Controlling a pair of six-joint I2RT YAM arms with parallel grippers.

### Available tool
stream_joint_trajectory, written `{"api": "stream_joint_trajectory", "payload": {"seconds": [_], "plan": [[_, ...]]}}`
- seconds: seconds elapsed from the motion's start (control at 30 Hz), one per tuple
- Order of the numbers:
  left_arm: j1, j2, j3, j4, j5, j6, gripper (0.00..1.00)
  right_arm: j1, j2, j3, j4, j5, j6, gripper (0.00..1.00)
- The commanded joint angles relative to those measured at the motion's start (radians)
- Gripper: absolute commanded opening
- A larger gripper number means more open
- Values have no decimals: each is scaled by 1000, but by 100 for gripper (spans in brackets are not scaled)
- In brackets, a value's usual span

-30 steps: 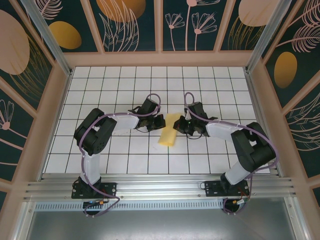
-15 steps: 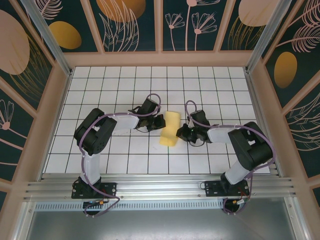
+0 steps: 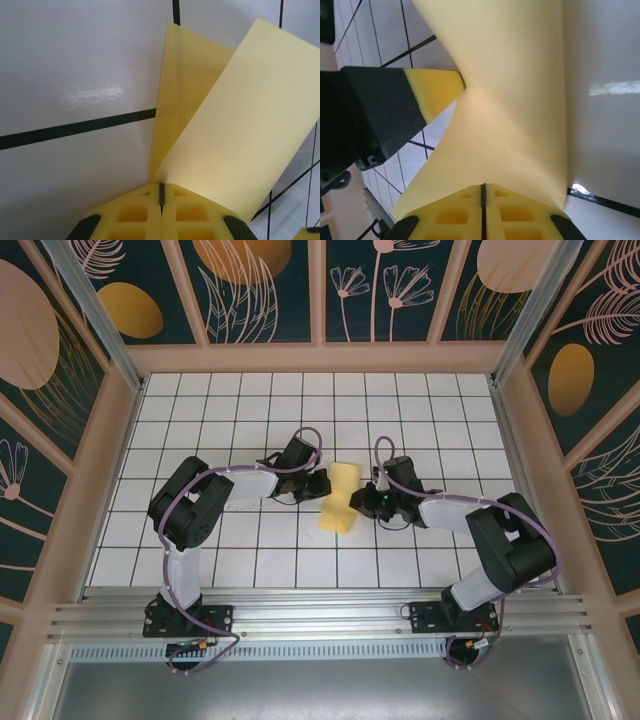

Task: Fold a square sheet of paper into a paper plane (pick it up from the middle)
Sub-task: Fold the square sheet of paper in half at the center of the table.

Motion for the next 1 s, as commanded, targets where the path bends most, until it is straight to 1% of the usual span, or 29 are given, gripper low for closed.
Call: {"api": "stream_joint_trajectory", "payload": {"seconds": [0.0, 0.1, 0.23, 0.4, 0.5, 0.63, 0.73, 0.97], "plan": [[-3, 61, -20, -91, -65, 23, 0, 16, 30, -37, 44, -8, 37, 7], [-3, 66, -19, -90, -62, 26, 0, 17, 42, -88, 79, 20, 46, 8], [-3, 67, -17, -92, -60, 30, 0, 17, 70, -110, 80, 31, 37, 8], [-3, 69, -20, -90, -63, 32, 0, 23, -7, -92, 39, 87, 44, 11], [-3, 71, -20, -90, -60, 32, 0, 33, -59, -87, 40, 71, 44, 11], [-4, 71, -16, -90, -57, 33, 0, 52, -74, -86, 61, 40, 53, 11], [-3, 71, -14, -92, -58, 33, 0, 87, -55, -90, 63, 56, 65, 10], [-4, 72, -17, -92, -57, 35, 0, 97, 5, -155, 108, 94, 100, 9]]}}
